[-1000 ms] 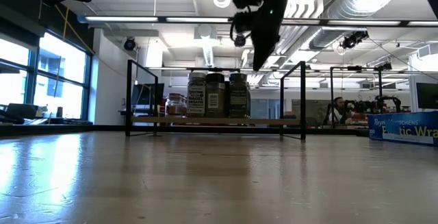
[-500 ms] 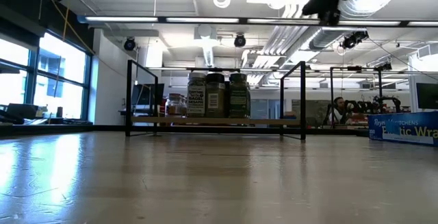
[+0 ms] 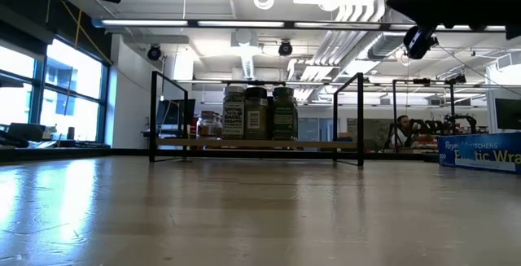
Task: Shelf spices
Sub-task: Return to Home Position
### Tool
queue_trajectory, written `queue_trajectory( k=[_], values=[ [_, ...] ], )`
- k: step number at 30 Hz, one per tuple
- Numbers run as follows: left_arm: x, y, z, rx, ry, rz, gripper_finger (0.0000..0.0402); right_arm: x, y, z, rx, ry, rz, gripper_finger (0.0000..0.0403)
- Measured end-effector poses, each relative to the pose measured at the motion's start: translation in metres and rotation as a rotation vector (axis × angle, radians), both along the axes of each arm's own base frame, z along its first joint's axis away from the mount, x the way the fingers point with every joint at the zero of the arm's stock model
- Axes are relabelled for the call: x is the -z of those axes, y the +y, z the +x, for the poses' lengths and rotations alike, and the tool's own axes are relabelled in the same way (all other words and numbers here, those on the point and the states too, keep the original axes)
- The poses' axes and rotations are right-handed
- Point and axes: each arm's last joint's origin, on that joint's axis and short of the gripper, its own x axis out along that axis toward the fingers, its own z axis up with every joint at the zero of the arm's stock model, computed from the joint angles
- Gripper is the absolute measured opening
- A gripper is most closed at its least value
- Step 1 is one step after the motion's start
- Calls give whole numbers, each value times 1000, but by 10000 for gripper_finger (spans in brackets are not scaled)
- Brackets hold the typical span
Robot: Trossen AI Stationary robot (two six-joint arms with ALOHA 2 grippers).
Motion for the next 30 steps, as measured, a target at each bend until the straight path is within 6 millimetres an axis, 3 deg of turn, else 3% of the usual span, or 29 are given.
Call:
queue_trajectory(
  k=[8,13,25,30],
  values=[
    [-1,1,0,-38,-23,-15,298,29,21,-4,11,-142,11,1],
    [-1,1,0,-37,-42,-32,298,29,26,-14,1,-186,12,0],
    [-2,-1,1,5,-51,-51,298,43,26,-37,-5,-96,-115,0],
    [-3,-3,-7,36,-107,-96,298,55,27,-34,-18,-29,-79,0]
  ],
)
